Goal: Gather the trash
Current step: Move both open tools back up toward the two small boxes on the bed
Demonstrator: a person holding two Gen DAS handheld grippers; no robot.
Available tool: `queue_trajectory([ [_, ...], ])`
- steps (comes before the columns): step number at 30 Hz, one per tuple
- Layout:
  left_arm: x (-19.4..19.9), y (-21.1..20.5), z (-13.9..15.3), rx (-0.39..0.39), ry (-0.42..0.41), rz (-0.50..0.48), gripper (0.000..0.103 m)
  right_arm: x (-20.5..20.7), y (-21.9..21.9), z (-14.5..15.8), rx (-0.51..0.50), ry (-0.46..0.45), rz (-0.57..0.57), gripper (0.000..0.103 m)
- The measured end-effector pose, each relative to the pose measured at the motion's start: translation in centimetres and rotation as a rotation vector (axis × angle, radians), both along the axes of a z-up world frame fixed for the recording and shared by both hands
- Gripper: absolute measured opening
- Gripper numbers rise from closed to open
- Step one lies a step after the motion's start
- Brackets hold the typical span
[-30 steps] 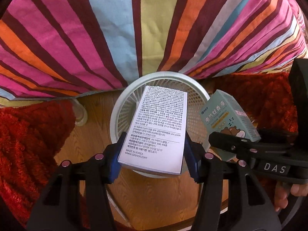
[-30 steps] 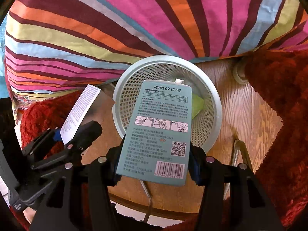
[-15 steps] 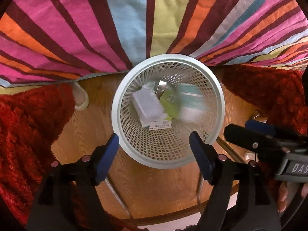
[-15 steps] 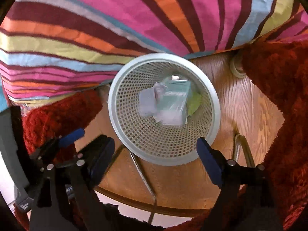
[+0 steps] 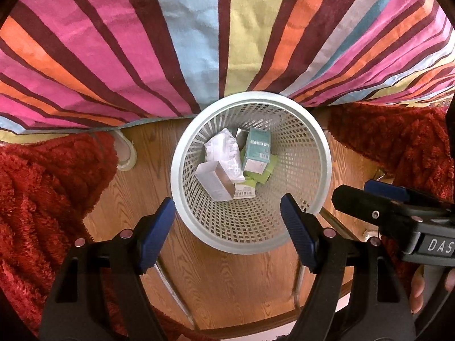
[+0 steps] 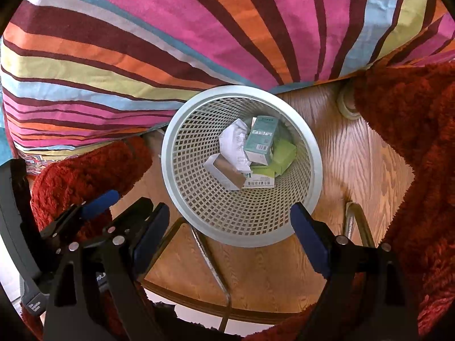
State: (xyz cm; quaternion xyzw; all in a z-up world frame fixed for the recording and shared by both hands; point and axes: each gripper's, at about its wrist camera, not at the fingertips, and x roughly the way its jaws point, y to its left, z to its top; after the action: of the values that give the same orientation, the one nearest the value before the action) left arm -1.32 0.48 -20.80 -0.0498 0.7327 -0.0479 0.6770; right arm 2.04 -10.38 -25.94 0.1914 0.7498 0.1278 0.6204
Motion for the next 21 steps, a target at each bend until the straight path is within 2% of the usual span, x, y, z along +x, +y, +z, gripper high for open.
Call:
queue_trajectory([
  [8,0.0,0.0,1.3,0.016,-0.053,-0.005,0.075,-0.2,0.1,1.0,-0.002,-0.048,0.003,0.086],
  [9,0.0,0.0,1.5,0.019,-0.063,-0.007,0.082,-0.2,0.1,1.2,-0.003,-0.055,0.002,0.086],
  [10,0.0,0.0,1.8,0.023,-0.074,-0.009,0.084,-0.2,0.1,1.4,-0.003,-0.064,0.0,0.086],
  [15,-0.2,-0.2,2.7,0.031,-0.113,-0.014,0.084,-0.4,-0.2,2.2,-0.003,-0.1,-0.011,0.086],
  [17,-0.3,-0.2,3.1,0.032,-0.132,-0.012,0.084,-0.4,-0.3,2.9,-0.005,-0.126,-0.013,0.088],
  [18,-0.3,-0.1,3.3,0.033,-0.141,-0.01,0.084,-0.4,-0.3,3.3,-0.004,-0.144,-0.015,0.094],
  [21,-0.4,0.2,4.4,0.046,-0.184,-0.001,0.084,-0.4,-0.6,4.9,-0.005,-0.214,-0.026,0.095],
])
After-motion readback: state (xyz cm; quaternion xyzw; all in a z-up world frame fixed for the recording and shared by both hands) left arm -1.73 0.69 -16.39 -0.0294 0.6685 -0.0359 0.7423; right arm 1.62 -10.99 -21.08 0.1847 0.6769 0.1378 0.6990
